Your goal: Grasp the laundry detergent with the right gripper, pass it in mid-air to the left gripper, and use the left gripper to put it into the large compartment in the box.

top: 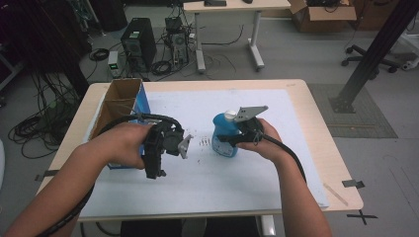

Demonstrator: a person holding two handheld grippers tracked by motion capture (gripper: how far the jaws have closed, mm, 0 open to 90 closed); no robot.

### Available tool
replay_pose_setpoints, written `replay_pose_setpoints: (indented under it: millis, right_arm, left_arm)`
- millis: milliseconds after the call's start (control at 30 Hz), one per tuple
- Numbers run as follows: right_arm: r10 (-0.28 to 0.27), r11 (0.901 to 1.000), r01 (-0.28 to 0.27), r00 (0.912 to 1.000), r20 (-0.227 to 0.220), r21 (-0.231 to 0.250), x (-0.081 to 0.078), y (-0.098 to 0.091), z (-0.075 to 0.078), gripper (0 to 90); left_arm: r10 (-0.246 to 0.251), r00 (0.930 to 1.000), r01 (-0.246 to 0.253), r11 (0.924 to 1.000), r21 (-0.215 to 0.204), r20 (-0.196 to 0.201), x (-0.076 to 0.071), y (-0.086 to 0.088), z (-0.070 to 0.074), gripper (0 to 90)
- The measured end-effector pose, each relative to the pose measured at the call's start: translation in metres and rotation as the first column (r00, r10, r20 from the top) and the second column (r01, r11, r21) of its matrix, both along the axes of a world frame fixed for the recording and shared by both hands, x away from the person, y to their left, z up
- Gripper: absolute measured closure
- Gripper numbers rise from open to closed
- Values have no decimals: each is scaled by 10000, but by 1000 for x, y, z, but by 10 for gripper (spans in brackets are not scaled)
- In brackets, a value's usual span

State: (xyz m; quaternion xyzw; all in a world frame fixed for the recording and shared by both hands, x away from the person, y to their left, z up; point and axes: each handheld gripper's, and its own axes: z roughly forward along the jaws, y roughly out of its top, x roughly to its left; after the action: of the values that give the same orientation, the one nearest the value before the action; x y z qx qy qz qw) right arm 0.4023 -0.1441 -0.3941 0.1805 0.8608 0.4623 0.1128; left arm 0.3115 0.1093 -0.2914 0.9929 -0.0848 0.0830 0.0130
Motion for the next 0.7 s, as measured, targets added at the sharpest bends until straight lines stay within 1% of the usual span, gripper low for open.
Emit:
replay_pose_setpoints:
  millis: [133, 233, 300, 367, 567, 700]
  right_arm:
    - [9, 9997, -14, 9998, 192, 245, -1, -1, -3, 452]
    - [0, 9994, -8, 9997, 243, 337, -2, -2, -4, 457]
    - [19, 9995, -27, 9996, 283, 317, -2, -2, -4, 459]
    - [42, 9995, -53, 9994, 341, 307, -3, -2, -4, 460]
    - [-84, 9986, 69, 9996, 283, 532, -3, -4, -5, 463]
    - [-31, 9986, 14, 9995, 321, 529, -3, -5, -4, 463]
  left_arm:
    - [-77, 10000, 78, 10000, -55, 63, 1, -2, 1, 4]
    - [-90, 9999, 90, 9999, -52, 68, 1, -3, 1, 4]
    - [-34, 10000, 34, 10000, -79, 19, 0, -4, 0, 4]
    - [-114, 9999, 114, 9999, -70, 60, 0, -4, 1, 4]
    - [-11, 9999, 11, 10000, -70, 102, 1, -2, 4, 4]
    - [43, 9999, -41, 9999, -119, 147, 2, -1, 7, 4]
